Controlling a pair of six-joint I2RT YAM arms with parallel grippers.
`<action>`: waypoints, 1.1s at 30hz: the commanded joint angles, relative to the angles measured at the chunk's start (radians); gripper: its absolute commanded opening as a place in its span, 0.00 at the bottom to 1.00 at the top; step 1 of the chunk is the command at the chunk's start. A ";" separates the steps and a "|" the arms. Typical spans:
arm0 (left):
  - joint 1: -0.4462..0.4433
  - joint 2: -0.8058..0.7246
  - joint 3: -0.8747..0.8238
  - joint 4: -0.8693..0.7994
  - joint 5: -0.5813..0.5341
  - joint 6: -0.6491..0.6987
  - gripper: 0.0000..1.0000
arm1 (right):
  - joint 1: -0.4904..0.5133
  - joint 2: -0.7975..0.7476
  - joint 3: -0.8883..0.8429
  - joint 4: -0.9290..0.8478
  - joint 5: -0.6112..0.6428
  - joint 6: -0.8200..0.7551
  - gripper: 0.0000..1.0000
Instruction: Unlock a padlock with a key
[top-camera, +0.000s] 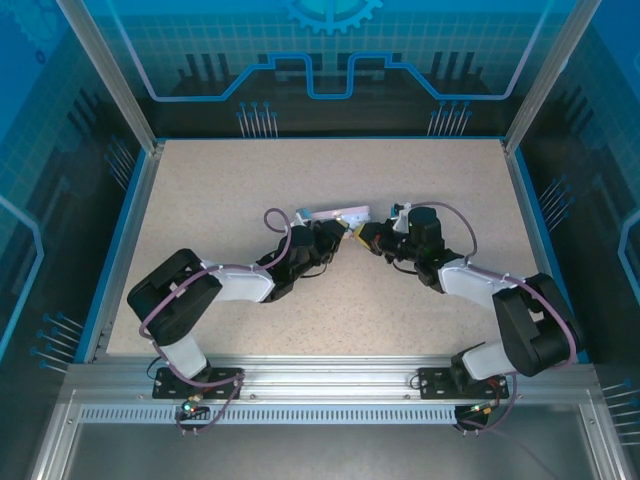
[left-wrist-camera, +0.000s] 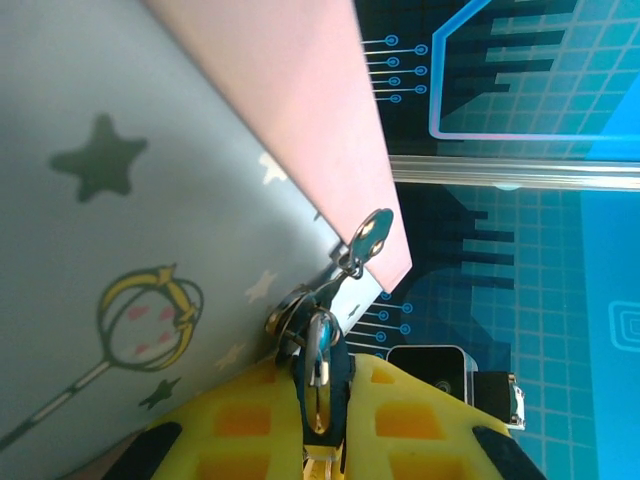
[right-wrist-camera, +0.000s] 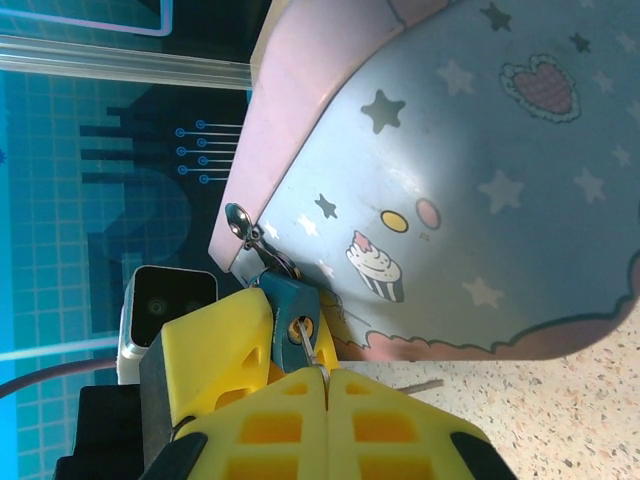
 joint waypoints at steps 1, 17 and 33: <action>-0.051 -0.031 0.022 0.111 0.171 0.001 0.00 | -0.005 0.047 0.014 0.134 -0.049 0.040 0.00; -0.051 -0.049 0.008 0.111 0.177 0.002 0.00 | -0.067 0.166 0.048 0.266 -0.179 0.228 0.00; -0.049 -0.047 0.009 0.110 0.181 0.005 0.00 | -0.026 0.221 0.062 0.290 -0.210 0.209 0.00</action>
